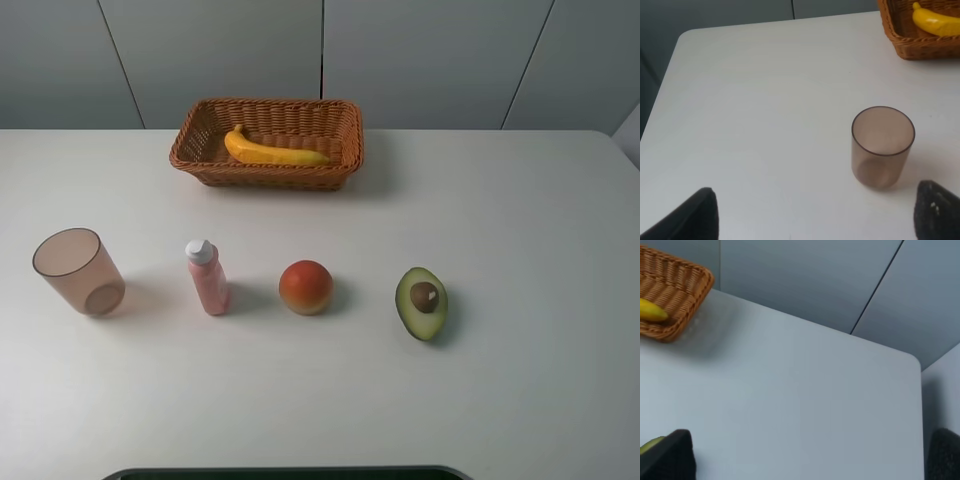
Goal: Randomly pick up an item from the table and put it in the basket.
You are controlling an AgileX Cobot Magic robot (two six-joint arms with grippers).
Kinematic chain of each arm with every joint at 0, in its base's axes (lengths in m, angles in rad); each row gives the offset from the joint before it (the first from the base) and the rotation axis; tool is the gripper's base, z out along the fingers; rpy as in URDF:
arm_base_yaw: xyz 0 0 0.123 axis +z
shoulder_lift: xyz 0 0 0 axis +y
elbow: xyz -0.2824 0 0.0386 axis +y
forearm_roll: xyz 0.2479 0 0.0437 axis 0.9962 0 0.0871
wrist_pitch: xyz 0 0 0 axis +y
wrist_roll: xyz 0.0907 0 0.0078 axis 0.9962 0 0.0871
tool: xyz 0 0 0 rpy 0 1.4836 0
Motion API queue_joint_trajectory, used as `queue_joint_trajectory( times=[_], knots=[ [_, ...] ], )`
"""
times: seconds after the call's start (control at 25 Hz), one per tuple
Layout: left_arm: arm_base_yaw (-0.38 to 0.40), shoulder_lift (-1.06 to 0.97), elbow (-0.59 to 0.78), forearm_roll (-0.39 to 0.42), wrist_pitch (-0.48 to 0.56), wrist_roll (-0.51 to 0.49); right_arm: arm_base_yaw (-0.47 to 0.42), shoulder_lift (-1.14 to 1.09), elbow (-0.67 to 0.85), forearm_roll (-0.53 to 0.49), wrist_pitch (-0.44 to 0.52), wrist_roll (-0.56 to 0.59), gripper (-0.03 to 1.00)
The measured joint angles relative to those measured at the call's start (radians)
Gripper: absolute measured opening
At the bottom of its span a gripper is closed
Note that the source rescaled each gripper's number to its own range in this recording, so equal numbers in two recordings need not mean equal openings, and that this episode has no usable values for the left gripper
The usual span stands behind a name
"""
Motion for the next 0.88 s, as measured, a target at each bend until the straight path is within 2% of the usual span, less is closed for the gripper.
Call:
queue_joint_trajectory(
  times=[0.2,0.44,0.72,0.88],
  knots=[
    [0.000,0.000,0.000,0.000,0.000,0.000,0.000,-0.169,0.173,0.014,-0.037,0.027,1.00],
    [0.000,0.000,0.000,0.000,0.000,0.000,0.000,-0.348,0.371,0.020,-0.063,0.135,1.00],
    [0.000,0.000,0.000,0.000,0.000,0.000,0.069,-0.509,0.509,-0.106,-0.060,0.290,1.00],
    [0.000,0.000,0.000,0.000,0.000,0.000,0.113,-0.615,0.570,-0.127,-0.059,0.328,1.00]
  ],
)
